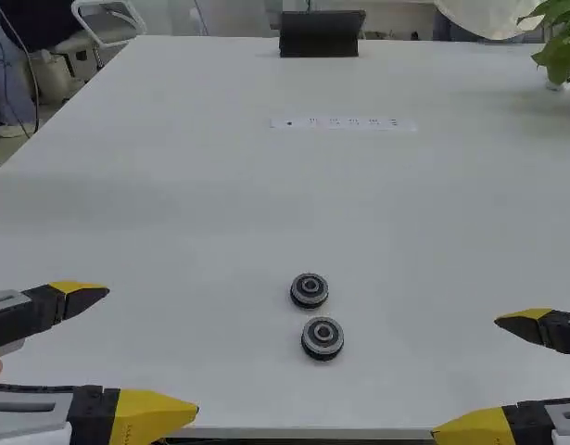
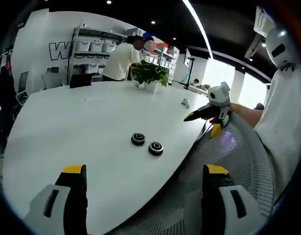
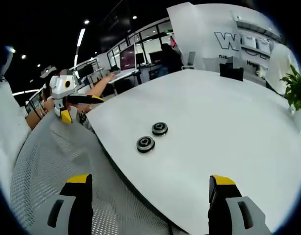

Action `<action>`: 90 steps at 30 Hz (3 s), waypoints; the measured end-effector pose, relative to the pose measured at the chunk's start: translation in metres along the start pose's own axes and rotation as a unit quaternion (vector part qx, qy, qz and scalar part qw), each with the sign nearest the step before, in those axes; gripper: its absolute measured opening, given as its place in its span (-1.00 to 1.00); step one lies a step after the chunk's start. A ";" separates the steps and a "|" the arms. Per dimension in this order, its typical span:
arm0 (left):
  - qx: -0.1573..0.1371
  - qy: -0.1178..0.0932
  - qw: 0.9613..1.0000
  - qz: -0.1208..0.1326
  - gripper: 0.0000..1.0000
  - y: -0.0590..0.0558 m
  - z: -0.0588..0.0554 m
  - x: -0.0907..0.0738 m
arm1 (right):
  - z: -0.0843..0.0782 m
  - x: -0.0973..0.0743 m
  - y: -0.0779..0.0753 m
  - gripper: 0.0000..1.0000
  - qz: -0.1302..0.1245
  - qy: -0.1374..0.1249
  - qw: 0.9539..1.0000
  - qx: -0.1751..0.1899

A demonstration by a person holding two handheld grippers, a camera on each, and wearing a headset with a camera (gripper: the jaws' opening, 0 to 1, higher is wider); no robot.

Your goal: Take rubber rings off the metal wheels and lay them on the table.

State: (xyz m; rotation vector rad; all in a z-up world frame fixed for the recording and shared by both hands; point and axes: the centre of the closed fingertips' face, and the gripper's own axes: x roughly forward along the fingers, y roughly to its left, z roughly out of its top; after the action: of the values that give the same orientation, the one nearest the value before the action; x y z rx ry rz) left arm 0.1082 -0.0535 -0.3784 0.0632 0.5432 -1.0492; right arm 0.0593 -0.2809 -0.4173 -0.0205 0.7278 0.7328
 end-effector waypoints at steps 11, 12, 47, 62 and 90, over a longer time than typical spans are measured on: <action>-0.002 0.002 1.000 -0.004 0.95 -0.001 -0.001 0.001 | 0.000 0.000 0.000 0.98 0.000 0.002 1.000 -0.001; -0.002 0.002 1.000 -0.004 0.95 -0.001 -0.001 0.001 | 0.000 0.000 0.000 0.98 0.000 0.003 1.000 -0.002; -0.010 0.000 1.000 -0.007 0.95 -0.004 0.000 0.002 | -0.005 0.001 0.002 0.92 0.010 0.017 1.000 -0.005; -0.017 -0.005 1.000 -0.008 0.95 -0.003 0.001 0.002 | -0.003 0.002 0.002 0.93 0.010 0.010 1.000 -0.001; 0.069 -0.043 0.996 -0.025 0.89 -0.020 0.046 0.003 | 0.043 -0.019 -0.002 0.98 0.006 -0.066 0.998 -0.009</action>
State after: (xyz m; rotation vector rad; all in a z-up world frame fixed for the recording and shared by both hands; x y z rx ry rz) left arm 0.1109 -0.0798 -0.3359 0.1256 0.3949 -1.1321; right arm 0.0766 -0.2821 -0.3736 0.0167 0.5958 0.7453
